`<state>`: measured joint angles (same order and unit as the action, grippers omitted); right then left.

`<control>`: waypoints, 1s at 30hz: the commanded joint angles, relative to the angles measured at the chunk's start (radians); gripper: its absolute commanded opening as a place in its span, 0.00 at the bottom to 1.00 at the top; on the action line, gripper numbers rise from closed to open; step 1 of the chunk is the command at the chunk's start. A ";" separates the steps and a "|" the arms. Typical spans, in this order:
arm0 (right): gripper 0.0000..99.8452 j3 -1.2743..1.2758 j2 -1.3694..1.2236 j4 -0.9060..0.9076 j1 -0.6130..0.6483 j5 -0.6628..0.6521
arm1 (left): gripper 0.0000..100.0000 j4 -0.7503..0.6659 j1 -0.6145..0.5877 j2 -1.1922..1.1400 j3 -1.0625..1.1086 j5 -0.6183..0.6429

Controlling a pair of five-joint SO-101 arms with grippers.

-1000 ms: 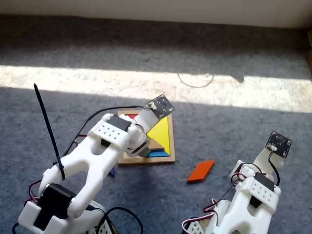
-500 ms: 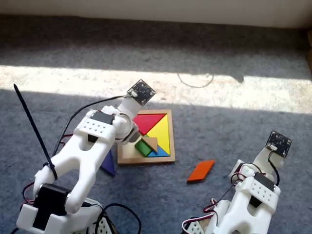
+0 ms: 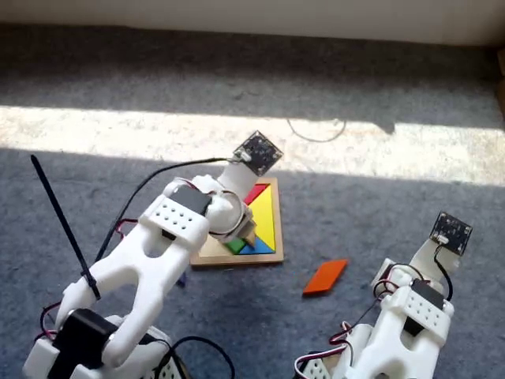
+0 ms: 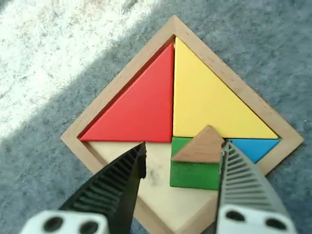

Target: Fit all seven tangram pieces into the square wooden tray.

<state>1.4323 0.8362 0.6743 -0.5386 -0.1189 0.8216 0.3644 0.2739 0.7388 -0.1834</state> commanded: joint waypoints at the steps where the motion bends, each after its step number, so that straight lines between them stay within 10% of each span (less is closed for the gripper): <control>1: 0.01 -0.051 0.013 -0.019 0.010 -0.003 | 0.24 0.006 0.033 -0.068 -0.056 0.011; 8: 0.01 -0.051 0.013 -0.019 0.010 -0.003 | 0.25 0.012 -0.068 -0.252 -0.130 0.002; 19: 0.01 -0.051 0.013 -0.019 0.012 -0.003 | 0.25 0.110 -0.142 -0.254 -0.136 -0.342; 30: 0.01 -0.051 0.013 -0.019 0.013 -0.003 | 0.24 0.267 -0.179 -0.252 -0.354 -0.290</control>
<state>1.4323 0.8362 0.6728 -0.5386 -0.1189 1.0058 0.2048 0.0130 0.5178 -0.5224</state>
